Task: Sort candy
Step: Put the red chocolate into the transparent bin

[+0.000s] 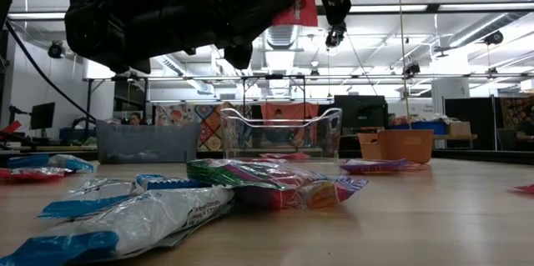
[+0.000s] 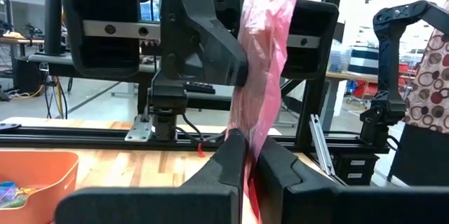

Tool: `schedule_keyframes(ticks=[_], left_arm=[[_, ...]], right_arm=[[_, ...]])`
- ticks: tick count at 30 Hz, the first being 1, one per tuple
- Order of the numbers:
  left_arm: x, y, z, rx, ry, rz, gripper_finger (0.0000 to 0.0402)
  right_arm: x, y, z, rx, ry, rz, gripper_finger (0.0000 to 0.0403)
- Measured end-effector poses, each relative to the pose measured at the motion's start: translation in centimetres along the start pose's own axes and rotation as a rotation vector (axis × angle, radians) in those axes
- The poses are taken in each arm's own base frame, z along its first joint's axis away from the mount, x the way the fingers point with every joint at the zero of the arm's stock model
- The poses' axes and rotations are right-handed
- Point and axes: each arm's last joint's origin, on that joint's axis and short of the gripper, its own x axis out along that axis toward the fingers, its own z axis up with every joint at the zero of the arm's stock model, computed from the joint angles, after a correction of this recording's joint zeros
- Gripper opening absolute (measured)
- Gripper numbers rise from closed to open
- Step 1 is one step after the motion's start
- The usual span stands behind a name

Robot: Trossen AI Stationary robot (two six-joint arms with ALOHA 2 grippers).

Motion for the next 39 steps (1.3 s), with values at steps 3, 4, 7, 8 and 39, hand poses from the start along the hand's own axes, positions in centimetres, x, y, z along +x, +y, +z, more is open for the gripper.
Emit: schedule_keyframes(ticks=[3, 4, 7, 8, 39], left_arm=[[0.0, 0.0, 0.0, -0.001, -0.001, 0.000, 0.0000], [0.0, 0.0, 0.0, -0.003, -0.004, 0.000, 0.0000], [0.0, 0.0, 0.1, -0.008, -0.005, -0.001, 0.0014], [0.0, 0.0, 0.1, -0.008, -0.005, -0.001, 0.0023], [-11.3, 0.6, 5.3, -0.089, 0.007, 0.161, 0.0187]], right_arm=[[0.0, -0.1, 0.1, 0.009, -0.002, -0.001, 0.0026], [-0.1, -0.1, 0.1, 0.009, -0.003, -0.002, 0.0026], [-0.1, -0.1, 0.1, 0.014, -0.007, -0.002, 0.0026], [-0.1, -0.1, 0.2, 0.014, -0.009, -0.001, 0.0026], [3.5, -20.2, 2.1, -0.173, 0.937, -0.303, 0.0026]])
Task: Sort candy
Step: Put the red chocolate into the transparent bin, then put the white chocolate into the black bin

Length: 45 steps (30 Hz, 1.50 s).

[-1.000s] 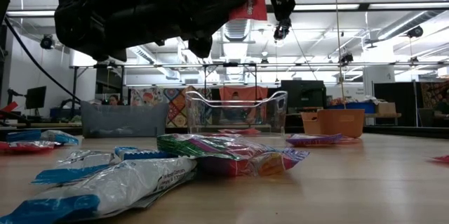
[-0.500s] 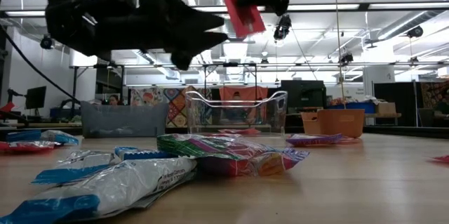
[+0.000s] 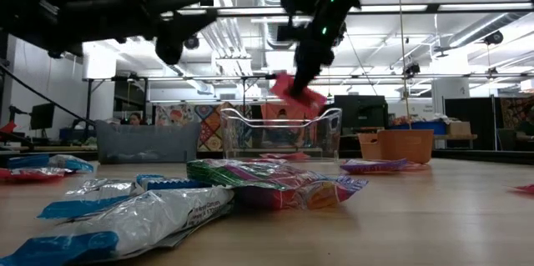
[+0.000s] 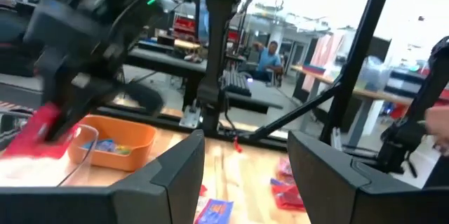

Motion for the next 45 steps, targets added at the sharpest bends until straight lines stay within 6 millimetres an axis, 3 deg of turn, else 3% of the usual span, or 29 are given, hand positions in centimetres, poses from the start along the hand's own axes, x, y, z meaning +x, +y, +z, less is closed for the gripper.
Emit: schedule_keyframes(ticks=[4, 10, 20, 23, 29, 37, 45], left_arm=[[-1.1, -0.1, 0.2, -0.001, -0.013, -0.003, 0.0187], [-1.6, -0.1, -0.1, -0.003, 0.008, 0.012, 0.0187], [-1.4, 0.2, -1.0, -0.005, 0.057, 0.048, 0.0187], [-1.4, 0.4, -1.3, -0.006, 0.074, 0.092, 0.0187], [-1.3, 0.6, -2.0, -0.029, 0.120, 0.123, 0.0180], [-0.3, -0.1, -3.0, -0.059, 0.238, 0.111, 0.0173], [1.2, -0.9, -3.7, -0.117, 0.575, 0.177, 0.0173]], right_arm=[[2.4, -1.5, -0.2, -0.009, 0.118, 0.041, 0.0027], [4.5, -2.5, 0.0, -0.009, 0.167, 0.062, 0.0029], [4.5, -2.9, 0.8, 0.011, 0.153, 0.034, 0.0103], [2.8, -3.3, 1.1, 0.055, 0.133, -0.003, 0.0122], [-2.5, -2.9, 2.0, 0.138, 0.014, -0.026, 0.0147], [-8.9, 1.1, 3.0, 0.165, -0.170, 0.153, 0.0151], [-11.6, 6.7, 2.4, 0.138, -0.182, 0.264, 0.0139]])
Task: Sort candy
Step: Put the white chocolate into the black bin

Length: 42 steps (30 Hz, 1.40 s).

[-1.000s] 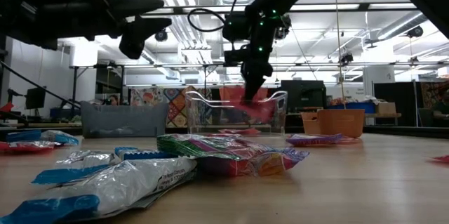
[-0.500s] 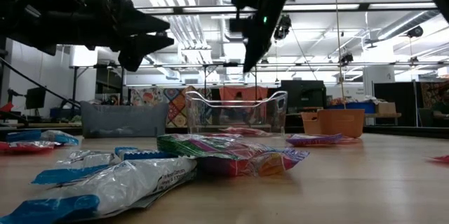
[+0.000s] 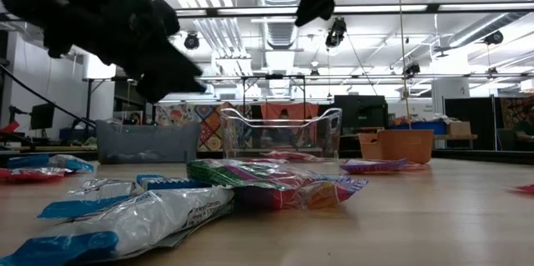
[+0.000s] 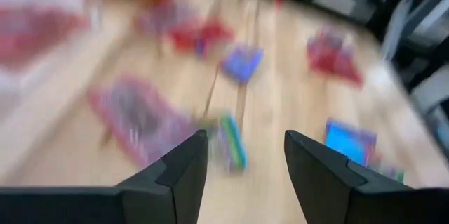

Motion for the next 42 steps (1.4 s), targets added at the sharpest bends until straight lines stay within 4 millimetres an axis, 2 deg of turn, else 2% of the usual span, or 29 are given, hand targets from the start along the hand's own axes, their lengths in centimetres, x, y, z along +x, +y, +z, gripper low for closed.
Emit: schedule_keyframes(ticks=[4, 10, 14, 18, 25, 30, 38, 42], left_arm=[[-0.1, -1.0, 0.2, -0.066, 0.263, 0.109, 0.0173], [-1.3, -2.6, -0.3, -0.130, 0.618, 0.317, 0.0173], [-2.0, -3.1, -0.7, -0.061, 0.830, 0.384, 0.0173], [-2.5, -3.6, -1.3, 0.082, 0.984, 0.337, 0.0173], [-2.7, -2.8, -2.3, 0.139, 1.107, 0.417, 0.0173], [-1.8, -2.2, -3.0, 0.197, 1.124, 0.494, 0.0173], [-0.2, -1.6, -3.9, 0.254, 1.151, 0.493, 0.0172], [0.2, -1.3, -4.1, 0.253, 1.162, 0.499, 0.0159]], right_arm=[[0.2, 2.4, -1.7, 0.013, 0.039, 0.041, 0.0137], [1.0, 5.0, -4.0, 0.018, 0.029, 0.080, 0.0144], [1.4, 6.0, -5.1, 0.019, 0.001, 0.102, 0.0142], [1.7, 6.7, -5.9, 0.014, 0.010, 0.116, 0.0144], [2.0, 7.7, -6.2, -0.028, 0.008, 0.136, 0.0146], [2.2, 7.8, -6.3, -0.057, 0.014, 0.138, 0.0146], [2.3, 7.8, -6.4, -0.078, 0.018, 0.138, 0.0146], [2.5, 7.8, -6.6, -0.079, 0.025, 0.138, 0.0146]])
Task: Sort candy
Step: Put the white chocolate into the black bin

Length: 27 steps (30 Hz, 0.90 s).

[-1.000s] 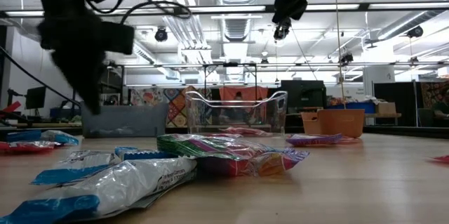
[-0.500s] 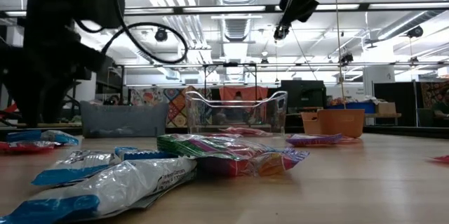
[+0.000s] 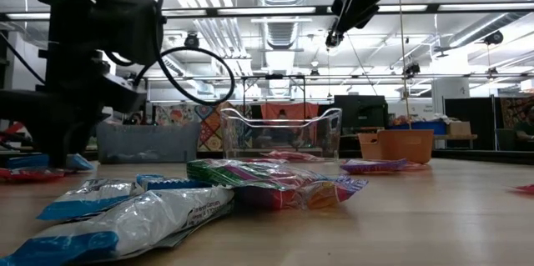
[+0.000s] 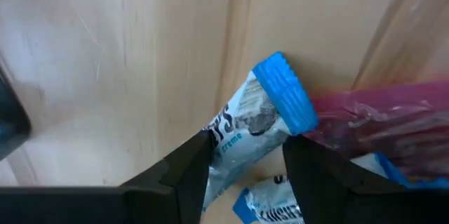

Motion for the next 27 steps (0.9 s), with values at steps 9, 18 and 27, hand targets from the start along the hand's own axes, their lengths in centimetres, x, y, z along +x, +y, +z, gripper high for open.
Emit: schedule_keyframes(ticks=[9, 18, 27], left_arm=[[0.0, 0.0, 0.1, 0.007, -0.008, -0.001, 0.0047], [-0.9, 0.2, -0.1, -0.024, -0.064, -0.024, 0.0013], [-4.4, 1.1, -0.6, -0.081, -0.248, -0.063, 0.0008]], right_arm=[[0.1, 0.0, -0.1, 0.001, 0.006, 0.000, 0.0146], [0.1, 0.0, -0.1, 0.002, 0.006, 0.000, 0.0146], [0.3, 0.9, -0.3, -0.007, 0.016, 0.019, 0.0146]])
